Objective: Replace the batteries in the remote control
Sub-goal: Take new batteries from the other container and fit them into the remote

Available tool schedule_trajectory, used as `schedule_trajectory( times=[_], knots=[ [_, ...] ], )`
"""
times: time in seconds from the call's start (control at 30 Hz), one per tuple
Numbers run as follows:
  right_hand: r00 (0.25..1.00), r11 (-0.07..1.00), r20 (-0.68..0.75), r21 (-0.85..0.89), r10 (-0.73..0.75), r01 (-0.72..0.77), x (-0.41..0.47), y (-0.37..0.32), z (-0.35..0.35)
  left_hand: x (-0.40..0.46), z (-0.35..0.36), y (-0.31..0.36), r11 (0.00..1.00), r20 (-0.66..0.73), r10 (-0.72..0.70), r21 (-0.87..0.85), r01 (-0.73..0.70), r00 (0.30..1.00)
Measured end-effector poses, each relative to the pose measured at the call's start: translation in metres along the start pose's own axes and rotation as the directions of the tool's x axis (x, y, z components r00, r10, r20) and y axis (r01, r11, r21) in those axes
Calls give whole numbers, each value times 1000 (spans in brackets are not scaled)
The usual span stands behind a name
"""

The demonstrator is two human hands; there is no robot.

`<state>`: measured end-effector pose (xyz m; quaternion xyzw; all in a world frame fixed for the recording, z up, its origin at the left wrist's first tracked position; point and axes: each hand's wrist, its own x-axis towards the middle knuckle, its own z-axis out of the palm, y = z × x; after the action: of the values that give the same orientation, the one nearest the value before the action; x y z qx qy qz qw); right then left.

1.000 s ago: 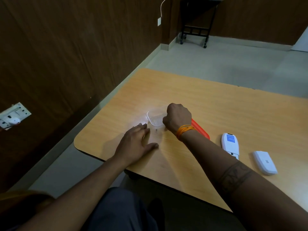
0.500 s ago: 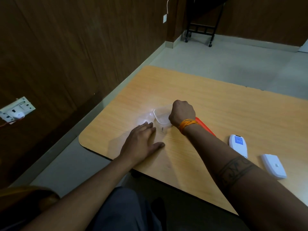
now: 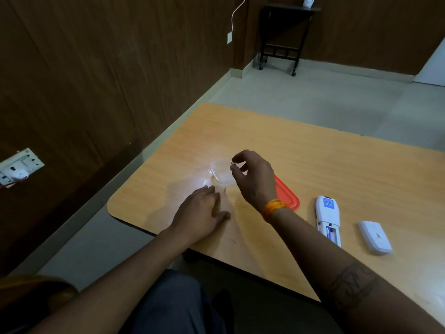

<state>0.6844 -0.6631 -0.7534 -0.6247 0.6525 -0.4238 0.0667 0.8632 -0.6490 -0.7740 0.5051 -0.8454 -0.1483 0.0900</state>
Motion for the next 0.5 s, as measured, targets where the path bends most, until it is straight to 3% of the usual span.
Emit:
schedule_trajectory(
  times=[0.23, 0.5],
  knots=[
    [993, 991, -95, 122, 71, -59, -59, 9, -39, -8, -3, 56, 979, 177, 99, 158, -128, 979],
    [938, 963, -219, 77, 268, -257, -133, 55, -122, -21, 29, 137, 960, 260, 211, 127, -250, 942]
  ],
)
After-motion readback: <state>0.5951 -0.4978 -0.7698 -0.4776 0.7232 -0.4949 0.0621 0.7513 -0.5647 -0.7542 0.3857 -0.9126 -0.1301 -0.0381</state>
